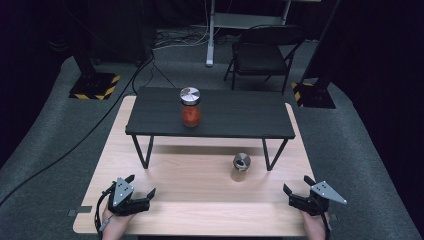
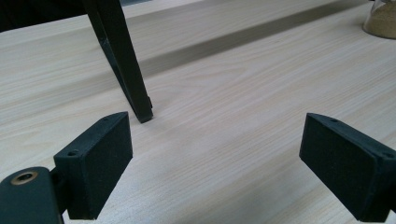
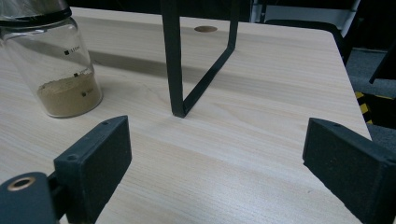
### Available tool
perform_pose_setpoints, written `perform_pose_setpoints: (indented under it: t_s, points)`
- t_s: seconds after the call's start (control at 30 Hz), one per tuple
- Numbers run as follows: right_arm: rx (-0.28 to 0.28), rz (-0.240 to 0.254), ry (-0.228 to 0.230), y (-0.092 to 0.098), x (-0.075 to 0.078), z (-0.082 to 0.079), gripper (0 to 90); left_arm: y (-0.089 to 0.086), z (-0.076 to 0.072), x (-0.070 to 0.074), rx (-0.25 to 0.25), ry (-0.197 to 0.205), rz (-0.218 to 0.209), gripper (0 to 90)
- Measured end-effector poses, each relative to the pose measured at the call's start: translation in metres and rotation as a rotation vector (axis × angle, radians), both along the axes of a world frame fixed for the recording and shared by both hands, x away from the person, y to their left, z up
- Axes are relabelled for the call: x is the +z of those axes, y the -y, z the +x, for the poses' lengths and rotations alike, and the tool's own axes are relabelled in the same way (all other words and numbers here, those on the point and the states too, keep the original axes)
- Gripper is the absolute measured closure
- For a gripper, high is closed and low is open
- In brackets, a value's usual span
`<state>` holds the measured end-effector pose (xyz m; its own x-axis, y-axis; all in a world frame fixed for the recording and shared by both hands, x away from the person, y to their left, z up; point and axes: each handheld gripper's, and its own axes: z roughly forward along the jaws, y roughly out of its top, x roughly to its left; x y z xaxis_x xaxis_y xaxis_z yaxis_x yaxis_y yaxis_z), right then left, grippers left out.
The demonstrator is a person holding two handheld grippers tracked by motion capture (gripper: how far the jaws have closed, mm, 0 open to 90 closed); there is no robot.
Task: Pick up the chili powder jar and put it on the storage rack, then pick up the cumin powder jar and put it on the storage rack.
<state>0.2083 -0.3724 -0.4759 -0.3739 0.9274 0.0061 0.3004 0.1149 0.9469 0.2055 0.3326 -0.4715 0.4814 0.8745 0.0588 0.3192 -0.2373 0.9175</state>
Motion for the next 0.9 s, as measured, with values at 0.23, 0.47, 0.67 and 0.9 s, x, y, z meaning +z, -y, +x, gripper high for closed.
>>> perform_pose_setpoints:
  t_s: [0.23,0.47,0.67,0.9]
  points:
    - [0.001,-0.001,0.0,0.0001,0.0001,0.0002,6.8,-0.0003,0.0,-0.0001,0.0,-0.001,-0.003,9.2]
    - [0.005,0.007,0.0,0.001,-0.0003,0.0007,6.6,-0.0008,-0.0003,-0.0005,0.002,0.001,-0.006,9.3]
    - [0.03,0.021,0.002,0.0025,-0.0015,0.0025,5.9,-0.0004,-0.0002,-0.0003,0.002,0.001,-0.005,9.3]
    - [0.074,0.041,0.005,0.0048,-0.0032,0.0057,5.4,0.0,0.0003,0.0002,0.002,-0.003,-0.002,9.3]
